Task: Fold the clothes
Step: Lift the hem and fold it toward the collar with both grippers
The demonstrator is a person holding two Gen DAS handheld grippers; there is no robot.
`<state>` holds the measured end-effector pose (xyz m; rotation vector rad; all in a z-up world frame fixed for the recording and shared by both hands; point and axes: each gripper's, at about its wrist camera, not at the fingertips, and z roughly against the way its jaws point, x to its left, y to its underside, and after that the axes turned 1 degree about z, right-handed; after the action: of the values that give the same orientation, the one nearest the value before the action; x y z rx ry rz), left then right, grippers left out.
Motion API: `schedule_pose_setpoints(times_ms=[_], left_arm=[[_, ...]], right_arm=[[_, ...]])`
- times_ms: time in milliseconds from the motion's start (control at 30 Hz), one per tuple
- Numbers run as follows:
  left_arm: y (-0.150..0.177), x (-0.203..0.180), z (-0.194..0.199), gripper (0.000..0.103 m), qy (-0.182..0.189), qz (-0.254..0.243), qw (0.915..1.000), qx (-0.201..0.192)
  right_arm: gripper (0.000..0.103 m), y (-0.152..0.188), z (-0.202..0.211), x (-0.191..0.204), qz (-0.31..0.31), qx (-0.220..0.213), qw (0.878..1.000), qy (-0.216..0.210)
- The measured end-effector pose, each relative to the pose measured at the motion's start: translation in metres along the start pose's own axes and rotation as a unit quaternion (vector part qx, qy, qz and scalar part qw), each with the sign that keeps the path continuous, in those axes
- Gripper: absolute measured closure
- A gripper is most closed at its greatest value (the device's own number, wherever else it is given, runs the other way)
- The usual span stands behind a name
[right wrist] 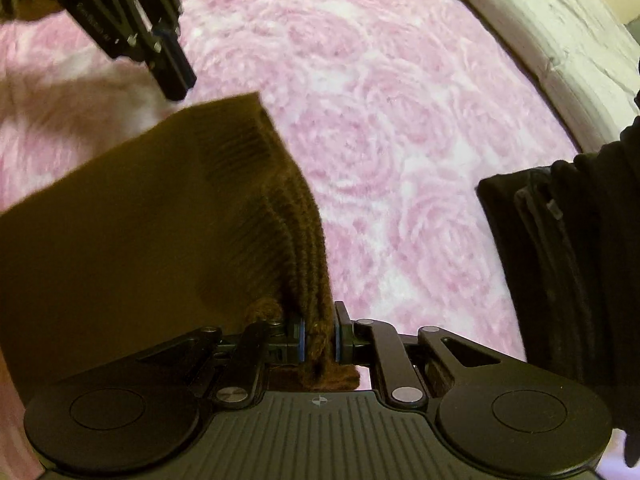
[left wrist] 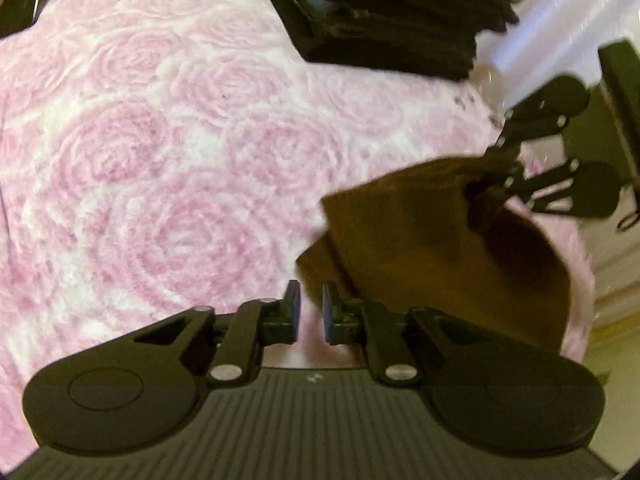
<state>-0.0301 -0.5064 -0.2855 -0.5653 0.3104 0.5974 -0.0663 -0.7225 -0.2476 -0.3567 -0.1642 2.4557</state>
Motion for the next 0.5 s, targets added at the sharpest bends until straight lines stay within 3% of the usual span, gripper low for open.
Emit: schedule_pose_setpoints(times_ms=[100,233,267,333,367,500], left_arm=[[-0.004,0.001,0.005,0.072,0.034,0.036,0.9986,-0.020],[-0.010,-0.007,-0.013,0.069,0.032,0.039,0.9987,0.003],[-0.010,-0.009,-0.020,0.071,0.027,0.038,0.9988,0.014],[-0.009,-0.013,-0.026,0.089,0.019,0.029,0.9992,0.018],[-0.007,-0.016,-0.022,0.092,0.018,0.025,0.9995,0.012],[0.000,-0.023,0.004,0.094,0.010,0.023,0.9996,-0.009]], right_arm=[[0.092,-0.004,-0.004,-0.004,-0.003,-0.006,1.000,-0.006],[0.092,-0.002,-0.004,-0.004,-0.001,-0.016,1.000,-0.007],[0.092,-0.001,-0.003,-0.004,-0.004,-0.021,1.000,-0.008],[0.092,0.000,-0.001,-0.004,-0.004,-0.034,0.999,-0.007],[0.092,0.000,0.002,-0.002,-0.003,-0.039,0.999,-0.006],[0.092,-0.001,0.019,0.000,-0.003,-0.063,0.998,-0.016]])
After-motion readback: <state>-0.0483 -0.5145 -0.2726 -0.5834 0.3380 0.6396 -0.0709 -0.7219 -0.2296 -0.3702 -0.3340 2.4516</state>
